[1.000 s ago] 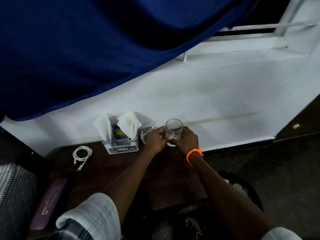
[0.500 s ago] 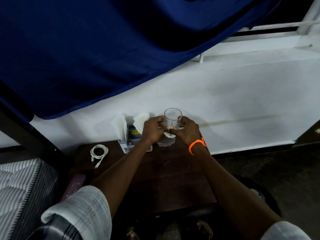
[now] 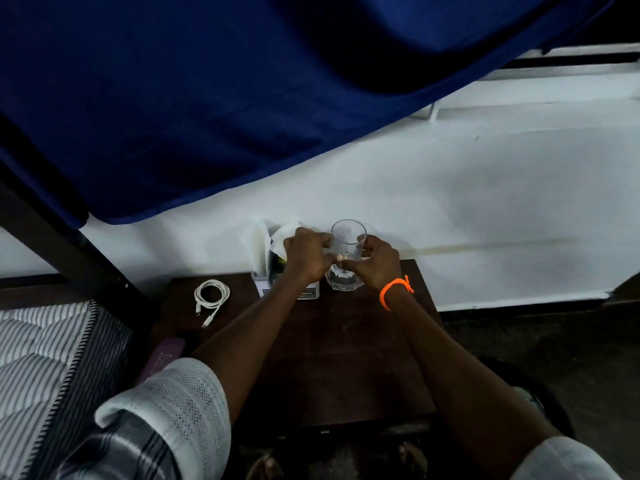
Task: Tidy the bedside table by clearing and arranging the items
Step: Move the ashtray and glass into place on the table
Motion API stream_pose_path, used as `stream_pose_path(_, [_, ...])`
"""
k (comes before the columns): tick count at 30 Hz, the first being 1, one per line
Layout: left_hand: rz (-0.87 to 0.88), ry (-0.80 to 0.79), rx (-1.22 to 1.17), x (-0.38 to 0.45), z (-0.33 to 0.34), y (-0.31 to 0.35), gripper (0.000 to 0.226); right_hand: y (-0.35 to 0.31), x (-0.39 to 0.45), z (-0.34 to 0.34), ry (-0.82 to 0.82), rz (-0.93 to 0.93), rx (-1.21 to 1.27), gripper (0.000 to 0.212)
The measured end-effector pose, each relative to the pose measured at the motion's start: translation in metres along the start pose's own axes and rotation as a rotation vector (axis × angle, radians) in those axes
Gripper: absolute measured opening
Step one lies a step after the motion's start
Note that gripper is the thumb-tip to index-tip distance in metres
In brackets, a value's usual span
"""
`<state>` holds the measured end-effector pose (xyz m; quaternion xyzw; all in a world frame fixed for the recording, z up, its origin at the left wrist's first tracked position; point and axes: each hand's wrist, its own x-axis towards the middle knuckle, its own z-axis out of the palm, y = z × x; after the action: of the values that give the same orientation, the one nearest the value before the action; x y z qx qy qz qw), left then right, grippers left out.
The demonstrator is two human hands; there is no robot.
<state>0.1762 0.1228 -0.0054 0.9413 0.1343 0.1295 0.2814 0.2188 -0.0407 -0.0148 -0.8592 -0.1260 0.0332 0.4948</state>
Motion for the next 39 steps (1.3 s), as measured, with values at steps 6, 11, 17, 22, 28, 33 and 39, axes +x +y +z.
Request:
stream_pose_path(6, [-0.068, -0.022, 0.026, 0.001, 0.013, -0.003, 0.018, 0.006, -0.001, 0.002, -0.017, 0.010, -0.007, 0.058])
stream_pose_path(11, [-0.048, -0.016, 0.091, -0.003, 0.018, -0.006, 0.020, 0.009, -0.002, 0.001, -0.042, 0.012, -0.042, 0.063])
stream_pose_path(17, [-0.024, 0.009, 0.095, -0.008, 0.019, -0.006, 0.025, 0.011, -0.003, 0.003, -0.041, 0.015, -0.066, 0.063])
stream_pose_path(22, [-0.008, 0.033, 0.076, -0.012, 0.019, -0.010, 0.020, 0.012, -0.002, 0.006, -0.048, 0.028, -0.059, 0.070])
stream_pose_path(28, [-0.014, 0.025, 0.081, -0.014, 0.018, -0.008, 0.019, 0.013, -0.003, 0.006, -0.046, 0.026, -0.068, 0.067])
stream_pose_path(33, [0.007, 0.030, 0.068, -0.016, 0.020, -0.009, 0.018, 0.013, -0.005, 0.006, -0.056, 0.035, -0.060, 0.075])
stream_pose_path(39, [0.105, 0.116, 0.070, -0.022, 0.012, -0.019, 0.054, 0.016, -0.007, 0.004, -0.041, 0.008, -0.038, 0.100])
